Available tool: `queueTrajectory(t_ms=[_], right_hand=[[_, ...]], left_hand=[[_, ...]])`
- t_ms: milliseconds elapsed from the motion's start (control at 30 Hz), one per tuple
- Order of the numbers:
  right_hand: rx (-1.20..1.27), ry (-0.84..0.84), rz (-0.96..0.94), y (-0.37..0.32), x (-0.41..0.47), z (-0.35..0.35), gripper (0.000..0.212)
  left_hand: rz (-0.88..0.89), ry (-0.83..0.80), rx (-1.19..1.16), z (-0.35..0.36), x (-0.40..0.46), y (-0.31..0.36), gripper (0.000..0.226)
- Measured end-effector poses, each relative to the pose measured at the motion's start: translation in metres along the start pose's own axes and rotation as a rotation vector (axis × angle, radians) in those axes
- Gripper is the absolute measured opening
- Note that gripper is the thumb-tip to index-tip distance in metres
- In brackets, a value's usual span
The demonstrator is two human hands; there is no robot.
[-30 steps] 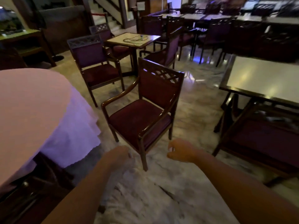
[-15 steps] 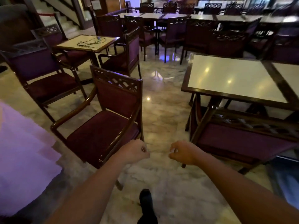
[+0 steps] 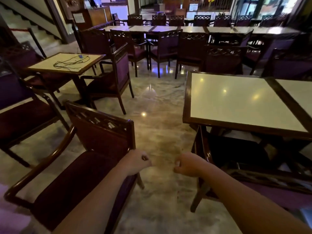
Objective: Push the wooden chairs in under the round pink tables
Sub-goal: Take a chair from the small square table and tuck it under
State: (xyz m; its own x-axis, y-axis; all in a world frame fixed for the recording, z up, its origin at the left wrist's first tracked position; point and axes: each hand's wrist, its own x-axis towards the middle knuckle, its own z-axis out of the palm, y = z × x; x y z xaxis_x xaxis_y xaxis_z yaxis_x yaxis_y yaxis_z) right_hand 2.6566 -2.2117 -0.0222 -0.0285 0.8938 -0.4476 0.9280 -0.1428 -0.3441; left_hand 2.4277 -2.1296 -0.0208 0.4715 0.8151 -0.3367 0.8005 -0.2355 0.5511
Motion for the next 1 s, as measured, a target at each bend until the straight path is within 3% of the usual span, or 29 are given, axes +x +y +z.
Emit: queueTrajectory(t_ms=[300, 533, 1000], right_hand=[[0.046, 0.014, -0.073, 0.013, 0.136, -0.081, 0.023], [-0.055, 0.002, -0.204, -0.007, 0.248, -0.150, 0.032], [-0.245, -0.089, -0.653, -0.178, 0.406, -0.170, 0.039]], left_hand=[[-0.046, 0.096, 0.209, -0.067, 0.132, 0.014, 0.017], [-0.270, 0.289, 0.133, -0.119, 0.189, -0.014, 0.023], [-0.834, 0.535, -0.080, -0.165, 0.200, -0.115, 0.042]])
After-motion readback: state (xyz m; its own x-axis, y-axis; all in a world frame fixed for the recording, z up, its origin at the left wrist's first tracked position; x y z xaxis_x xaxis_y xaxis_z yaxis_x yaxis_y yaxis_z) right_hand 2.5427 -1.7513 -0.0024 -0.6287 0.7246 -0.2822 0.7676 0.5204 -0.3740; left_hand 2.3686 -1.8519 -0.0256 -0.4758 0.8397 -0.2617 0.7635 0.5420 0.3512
